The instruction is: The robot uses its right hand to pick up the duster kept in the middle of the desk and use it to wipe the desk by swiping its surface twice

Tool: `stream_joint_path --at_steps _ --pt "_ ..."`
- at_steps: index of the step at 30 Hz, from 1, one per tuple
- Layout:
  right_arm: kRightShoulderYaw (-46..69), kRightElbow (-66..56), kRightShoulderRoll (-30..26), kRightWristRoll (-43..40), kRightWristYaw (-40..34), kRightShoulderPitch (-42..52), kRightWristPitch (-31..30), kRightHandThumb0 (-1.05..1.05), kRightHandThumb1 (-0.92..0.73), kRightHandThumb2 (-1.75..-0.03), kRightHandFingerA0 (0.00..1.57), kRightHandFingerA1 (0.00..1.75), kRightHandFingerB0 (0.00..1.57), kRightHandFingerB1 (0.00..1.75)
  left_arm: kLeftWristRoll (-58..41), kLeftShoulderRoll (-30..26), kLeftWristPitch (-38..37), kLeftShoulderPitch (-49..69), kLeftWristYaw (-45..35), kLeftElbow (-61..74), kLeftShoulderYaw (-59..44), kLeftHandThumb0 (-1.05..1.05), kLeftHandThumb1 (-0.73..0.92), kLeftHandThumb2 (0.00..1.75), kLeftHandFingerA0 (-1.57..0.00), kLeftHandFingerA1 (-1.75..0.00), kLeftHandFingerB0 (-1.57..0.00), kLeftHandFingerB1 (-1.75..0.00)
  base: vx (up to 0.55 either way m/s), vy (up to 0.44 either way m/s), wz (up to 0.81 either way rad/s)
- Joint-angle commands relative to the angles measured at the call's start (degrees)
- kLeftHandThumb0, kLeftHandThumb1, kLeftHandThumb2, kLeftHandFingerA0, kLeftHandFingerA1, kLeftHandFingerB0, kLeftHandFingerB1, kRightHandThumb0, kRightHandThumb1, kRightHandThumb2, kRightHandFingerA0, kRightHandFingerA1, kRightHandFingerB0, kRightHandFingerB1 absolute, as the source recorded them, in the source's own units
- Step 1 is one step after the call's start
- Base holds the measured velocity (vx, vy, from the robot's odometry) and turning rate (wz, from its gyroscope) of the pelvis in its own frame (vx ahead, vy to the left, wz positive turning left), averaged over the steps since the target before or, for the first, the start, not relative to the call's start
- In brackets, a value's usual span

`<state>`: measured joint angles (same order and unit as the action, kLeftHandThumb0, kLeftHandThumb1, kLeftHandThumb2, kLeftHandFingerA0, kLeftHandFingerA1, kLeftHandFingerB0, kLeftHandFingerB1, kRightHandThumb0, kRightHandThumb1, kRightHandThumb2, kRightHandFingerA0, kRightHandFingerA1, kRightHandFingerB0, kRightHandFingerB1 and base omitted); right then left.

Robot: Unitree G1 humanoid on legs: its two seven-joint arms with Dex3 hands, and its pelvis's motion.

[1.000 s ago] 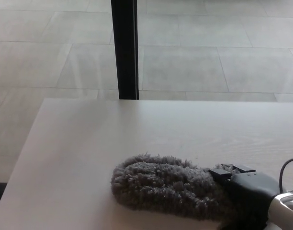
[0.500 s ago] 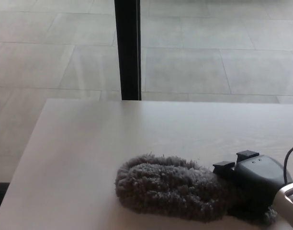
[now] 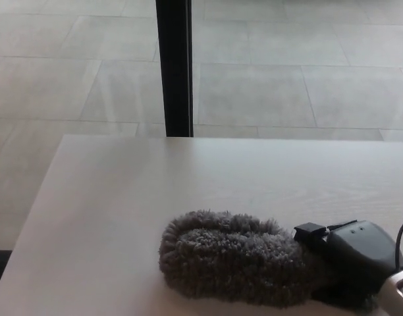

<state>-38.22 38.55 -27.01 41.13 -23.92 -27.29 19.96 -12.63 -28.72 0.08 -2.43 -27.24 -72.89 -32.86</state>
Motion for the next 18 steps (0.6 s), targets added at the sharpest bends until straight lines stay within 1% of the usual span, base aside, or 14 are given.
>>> stream_joint_path --at_steps 1,2,3,4,5,8,9,10,11,12,13,14,16,18 --pt "-6.03 7.74 2.75 11.04 -23.53 6.06 5.42 -0.37 -0.58 -1.01 1.11 1.32 0.80 1.10 -1.28 -1.51 -1.55 -0.62 0.16 0.06 0.03 -0.58 0.84 0.66 -0.35 -0.58 -0.37 -0.42 0.00 0.000 0.00" --pt "-6.74 7.76 2.54 11.70 -23.27 5.79 5.20 -0.37 -0.58 -1.01 1.11 1.32 0.80 1.10 -1.37 -1.50 -1.40 -0.71 0.13 0.09 -0.04 -0.58 0.84 0.66 -0.35 -0.58 -0.37 -0.42 0.00 0.000 0.00" --pt "-7.82 7.39 2.39 13.06 -23.76 5.34 4.38 -0.30 -0.71 -0.70 0.82 1.75 0.63 1.44 -1.45 -1.47 -1.22 -0.85 0.70 -0.01 -0.18 -0.58 0.84 0.66 -0.36 -0.57 -0.39 -0.41 0.00 0.000 0.00" --pt "-9.14 7.11 2.12 14.95 -24.83 4.56 3.33 -0.32 -0.66 -0.63 0.86 1.75 0.69 1.21 -1.53 -1.48 -1.32 -0.90 0.60 -0.01 -0.26 -0.58 0.83 0.65 -0.36 -0.58 -0.39 -0.41 0.00 0.000 0.00" --pt "-10.02 6.71 1.76 15.81 -24.57 3.79 3.48 -0.41 -0.41 -0.88 1.16 1.35 0.78 0.89 -1.51 -1.56 -1.63 -0.91 0.24 0.15 -0.22 -0.59 0.84 0.66 -0.35 -0.59 -0.38 -0.42 0.00 0.000 0.00" --pt "-11.32 6.26 1.23 16.38 -23.67 2.93 3.20 -0.40 -0.43 -0.89 1.16 1.35 0.77 0.93 -1.22 -1.80 -1.46 -1.17 0.43 0.31 0.08 -0.59 0.84 0.66 -0.33 -0.57 -0.38 -0.41 0.00 0.000 0.00" --pt "-13.36 6.90 0.82 18.26 -23.40 0.78 4.06 -0.33 -0.64 -0.63 0.90 1.73 0.80 0.97 -1.33 -1.83 -1.35 -1.29 0.35 0.14 -0.04 -0.59 0.85 0.66 -0.33 -0.58 -0.38 -0.42 0.00 0.000 0.00" --pt "-15.34 6.55 -0.06 20.25 -21.06 -1.19 4.15 -0.37 -0.66 -0.67 0.98 1.71 0.80 0.81 -1.53 -1.81 -1.36 -1.29 0.22 0.00 -0.27 -0.60 0.83 0.66 -0.33 -0.57 -0.38 -0.42 0.00 0.000 0.00" --pt "-16.66 6.85 -0.54 21.43 -21.06 -2.63 4.54 -0.39 -0.45 -0.94 1.29 1.38 0.80 0.82 -1.50 -1.85 -1.38 -1.27 0.10 -0.02 -0.24 -0.60 0.82 0.64 -0.33 -0.58 -0.39 -0.42 0.00 0.000 0.00" --pt "-17.51 6.51 -1.05 22.28 -19.96 -3.58 4.08 -0.37 -0.63 -0.70 1.04 1.66 0.83 0.79 -1.17 -1.98 -1.59 -1.24 0.01 0.01 0.07 -0.59 0.83 0.64 -0.32 -0.57 -0.39 -0.41 0.00 0.000 0.00" --pt "-18.14 6.75 -1.26 22.88 -20.25 -4.35 3.64 -0.35 -0.58 -0.67 1.07 1.61 0.89 0.75 -0.89 -2.07 -1.55 -1.37 0.37 0.07 0.32 -0.58 0.83 0.66 -0.34 -0.56 -0.40 -0.40 0.00 0.000 0.00" --pt "-18.68 7.38 -1.27 23.26 -21.45 -4.99 3.29 -0.35 -0.58 -0.67 1.07 1.61 0.89 0.75 -0.69 -2.13 -1.34 -1.59 0.96 0.14 0.49 -0.58 0.83 0.66 -0.34 -0.56 -0.40 -0.40 0.00 0.000 0.00" --pt "-18.93 8.96 -1.85 22.42 -22.28 -6.89 4.73 -0.29 -0.53 -0.71 1.01 1.61 0.93 0.86 -0.65 -2.12 -1.81 -1.64 0.60 0.27 0.57 -0.57 0.83 0.65 -0.33 -0.56 -0.37 -0.40 0.00 0.000 0.00" --pt "-20.56 10.89 -2.42 24.16 -23.52 -9.89 3.69 -0.28 -0.51 -0.78 1.01 1.59 0.96 0.93 -0.55 -2.27 -1.99 -1.53 0.24 0.64 0.76 -0.58 0.85 0.65 -0.33 -0.59 -0.38 -0.41 0.00 0.000 0.00"
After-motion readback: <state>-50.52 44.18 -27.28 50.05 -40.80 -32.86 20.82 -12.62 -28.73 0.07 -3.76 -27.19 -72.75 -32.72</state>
